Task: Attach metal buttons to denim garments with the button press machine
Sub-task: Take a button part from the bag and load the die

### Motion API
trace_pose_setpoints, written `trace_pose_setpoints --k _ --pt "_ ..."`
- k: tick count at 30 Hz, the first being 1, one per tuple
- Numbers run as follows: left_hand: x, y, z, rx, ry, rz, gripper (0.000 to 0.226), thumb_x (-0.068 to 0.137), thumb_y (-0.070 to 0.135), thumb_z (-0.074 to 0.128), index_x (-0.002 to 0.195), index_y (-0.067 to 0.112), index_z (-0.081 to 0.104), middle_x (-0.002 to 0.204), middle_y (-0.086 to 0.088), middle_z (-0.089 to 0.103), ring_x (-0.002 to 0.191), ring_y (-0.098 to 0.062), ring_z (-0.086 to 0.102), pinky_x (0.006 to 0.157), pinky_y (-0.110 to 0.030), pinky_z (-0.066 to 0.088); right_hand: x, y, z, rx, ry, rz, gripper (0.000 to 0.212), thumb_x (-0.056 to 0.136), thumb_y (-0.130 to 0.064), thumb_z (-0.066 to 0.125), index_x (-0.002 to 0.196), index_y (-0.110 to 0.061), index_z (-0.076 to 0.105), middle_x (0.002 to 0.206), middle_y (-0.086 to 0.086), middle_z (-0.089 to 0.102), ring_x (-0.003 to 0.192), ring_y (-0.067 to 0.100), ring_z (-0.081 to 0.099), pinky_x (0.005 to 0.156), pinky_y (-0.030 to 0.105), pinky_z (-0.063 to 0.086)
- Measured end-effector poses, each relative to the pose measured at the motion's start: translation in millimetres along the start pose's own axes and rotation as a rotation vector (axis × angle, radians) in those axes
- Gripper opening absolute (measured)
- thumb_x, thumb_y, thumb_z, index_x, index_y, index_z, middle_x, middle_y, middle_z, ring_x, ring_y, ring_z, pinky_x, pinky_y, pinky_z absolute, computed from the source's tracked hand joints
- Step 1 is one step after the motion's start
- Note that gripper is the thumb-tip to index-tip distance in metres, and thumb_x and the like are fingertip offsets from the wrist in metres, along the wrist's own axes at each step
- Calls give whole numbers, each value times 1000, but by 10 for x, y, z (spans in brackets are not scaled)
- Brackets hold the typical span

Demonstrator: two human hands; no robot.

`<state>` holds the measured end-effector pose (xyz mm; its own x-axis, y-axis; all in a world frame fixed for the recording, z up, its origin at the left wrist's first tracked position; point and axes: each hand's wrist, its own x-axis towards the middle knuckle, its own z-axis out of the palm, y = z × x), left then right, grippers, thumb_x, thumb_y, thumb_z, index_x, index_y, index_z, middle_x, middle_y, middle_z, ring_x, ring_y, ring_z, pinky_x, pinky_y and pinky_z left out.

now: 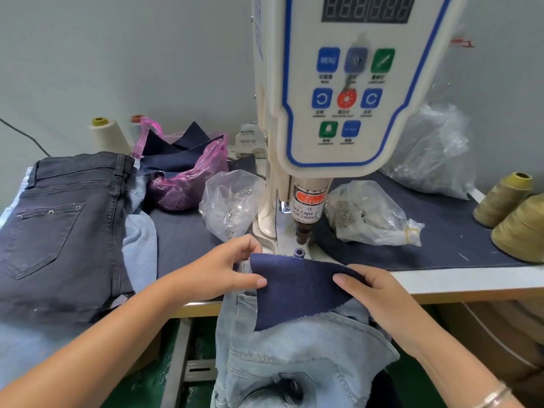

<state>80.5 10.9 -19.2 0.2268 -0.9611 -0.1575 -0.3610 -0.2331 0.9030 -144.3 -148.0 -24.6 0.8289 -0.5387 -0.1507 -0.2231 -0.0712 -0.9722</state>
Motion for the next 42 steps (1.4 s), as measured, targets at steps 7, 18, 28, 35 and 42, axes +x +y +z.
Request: trace_pose_setpoints --k 7,18,28,35,42 --pt "8 37 -7 379 106 -80 27 84 59 56 87 36 68 91 2 46 93 16 33 82 -11 24 12 43 -29 2 26 -52 16 87 -26 63 73 -21 70 66 -4 63 65 5 57 60 18 43" --pt "178 -28 201 -118 233 30 36 96 24 55 74 -4 56 73 1 48 72 -9 44 70 -23 35 180 148 69 262 181 27 29 97 -21 51 95 -40 73 106 -7 73 102 8 66 95 34 45" --pt "224 -76 330 -400 201 39 53 88 43 57 112 -4 61 99 -6 70 92 -14 65 83 -25 51 257 222 161 436 300 -6 27 96 -16 51 92 -26 75 103 1 73 99 14 68 83 31 47" --pt "327 19 292 -404 243 34 49 94 31 50 110 -15 53 98 -13 63 93 -22 58 91 -38 44 344 152 124 494 329 -22 27 96 -15 52 90 -25 76 103 2 74 98 16 68 80 29 50" --pt "412 14 398 -512 247 2 43 90 27 55 100 -14 55 89 -15 63 85 -24 57 77 -30 46 378 211 113 565 397 73 25 96 -14 51 92 -18 75 101 6 74 94 20 70 78 34 51"
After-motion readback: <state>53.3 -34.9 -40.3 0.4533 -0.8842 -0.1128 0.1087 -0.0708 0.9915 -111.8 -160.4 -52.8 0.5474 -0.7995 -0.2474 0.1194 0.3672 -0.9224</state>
